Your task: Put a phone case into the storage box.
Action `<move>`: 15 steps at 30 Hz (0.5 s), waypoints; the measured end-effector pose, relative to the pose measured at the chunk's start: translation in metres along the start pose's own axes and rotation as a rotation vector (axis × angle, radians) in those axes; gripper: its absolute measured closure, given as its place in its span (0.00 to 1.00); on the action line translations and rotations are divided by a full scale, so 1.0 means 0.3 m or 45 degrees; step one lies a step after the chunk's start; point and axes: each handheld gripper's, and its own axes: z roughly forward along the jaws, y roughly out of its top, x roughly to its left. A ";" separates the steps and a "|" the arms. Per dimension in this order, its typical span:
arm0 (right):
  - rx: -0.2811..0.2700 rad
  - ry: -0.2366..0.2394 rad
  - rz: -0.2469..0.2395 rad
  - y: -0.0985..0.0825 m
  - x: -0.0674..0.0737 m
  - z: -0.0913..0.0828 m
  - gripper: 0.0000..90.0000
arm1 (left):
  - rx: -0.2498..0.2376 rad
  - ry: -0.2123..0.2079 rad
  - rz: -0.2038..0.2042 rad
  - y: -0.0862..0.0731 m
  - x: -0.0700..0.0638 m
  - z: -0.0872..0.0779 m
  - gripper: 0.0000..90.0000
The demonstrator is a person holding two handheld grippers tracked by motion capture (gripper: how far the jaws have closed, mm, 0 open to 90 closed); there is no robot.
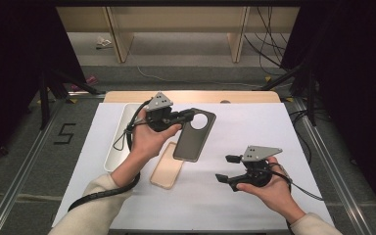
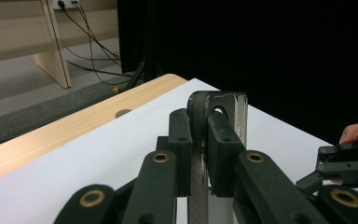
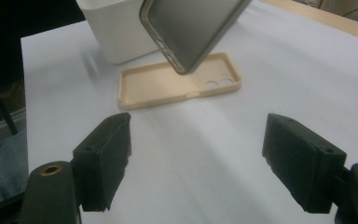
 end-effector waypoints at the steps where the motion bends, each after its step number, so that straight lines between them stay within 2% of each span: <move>1: -0.004 -0.003 0.003 -0.001 -0.002 -0.001 0.26 | -0.003 -0.003 0.002 0.000 0.006 -0.007 0.90; 10: -0.014 -0.009 0.020 -0.007 -0.010 -0.006 0.23 | -0.035 0.020 0.033 0.004 0.049 -0.056 0.90; 15: -0.019 -0.013 0.026 -0.009 -0.013 -0.009 0.23 | -0.058 0.033 0.033 0.011 0.072 -0.085 0.90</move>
